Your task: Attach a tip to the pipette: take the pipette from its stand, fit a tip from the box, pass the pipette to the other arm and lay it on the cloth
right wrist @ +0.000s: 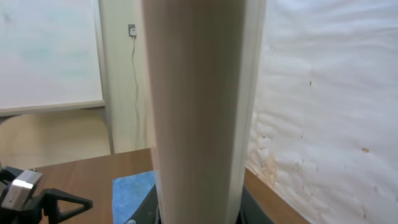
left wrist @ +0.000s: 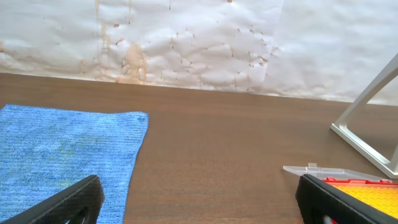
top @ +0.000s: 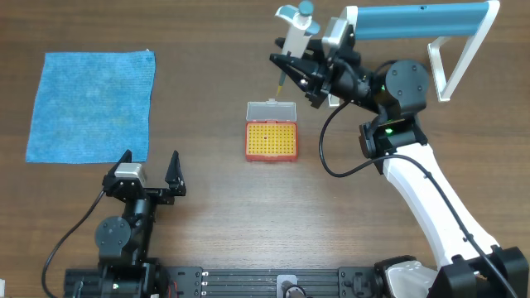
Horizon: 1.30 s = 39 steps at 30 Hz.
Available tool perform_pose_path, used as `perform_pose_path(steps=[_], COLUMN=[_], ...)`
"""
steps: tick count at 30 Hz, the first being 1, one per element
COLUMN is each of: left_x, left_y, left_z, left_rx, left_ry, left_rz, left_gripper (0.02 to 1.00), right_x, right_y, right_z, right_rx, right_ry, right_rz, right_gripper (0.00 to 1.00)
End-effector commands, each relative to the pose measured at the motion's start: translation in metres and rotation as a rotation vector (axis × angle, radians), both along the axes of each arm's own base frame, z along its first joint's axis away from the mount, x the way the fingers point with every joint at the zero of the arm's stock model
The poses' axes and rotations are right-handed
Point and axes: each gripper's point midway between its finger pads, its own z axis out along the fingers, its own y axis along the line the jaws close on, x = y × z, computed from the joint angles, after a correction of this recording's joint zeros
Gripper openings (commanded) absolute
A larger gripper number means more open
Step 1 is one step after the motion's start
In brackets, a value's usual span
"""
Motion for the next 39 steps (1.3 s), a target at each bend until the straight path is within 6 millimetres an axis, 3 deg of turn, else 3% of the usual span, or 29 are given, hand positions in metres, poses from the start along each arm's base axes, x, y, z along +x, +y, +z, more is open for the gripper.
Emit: perform_pose_path(steps=[1,9,17,24,31,34,39], left_x=[0.0,0.0,0.0,0.0,0.0,0.0,0.0], left_y=[0.001,0.002,0.002,0.002,0.0,-0.003,-0.003], left_z=[-0.001,-0.001,-0.001,-0.001,-0.001,-0.001,0.008], left_rx=[0.014,0.014,0.014,0.014,0.007,-0.145,-0.604], left_ry=[0.002,0.002,0.002,0.002,0.003,0.011,0.008], left_rz=[0.009,0.009,0.009,0.009,0.003,-0.006,0.016], left_gripper=[0.998,0.998,0.996,0.998,0.998,0.998,0.996], right_x=[-0.009,-0.013,-0.05,-0.047,-0.051,-0.052,-0.054], right_y=[0.001,0.01,0.021,0.024,0.031,0.031,0.032], right_z=[0.016,0.009,-0.002,-0.022,-0.025,-0.025,-0.028], right_rx=[0.034,0.066,0.013,-0.007,-0.03,-0.034,-0.042], right_ry=[0.031,0.18,0.291,0.412,0.36,0.346,0.366], right_rz=[0.027,0.073,0.307,0.308,0.324,0.323,0.339], right_gripper=[0.075,0.075,0.075,0.075,0.075,0.075,0.075])
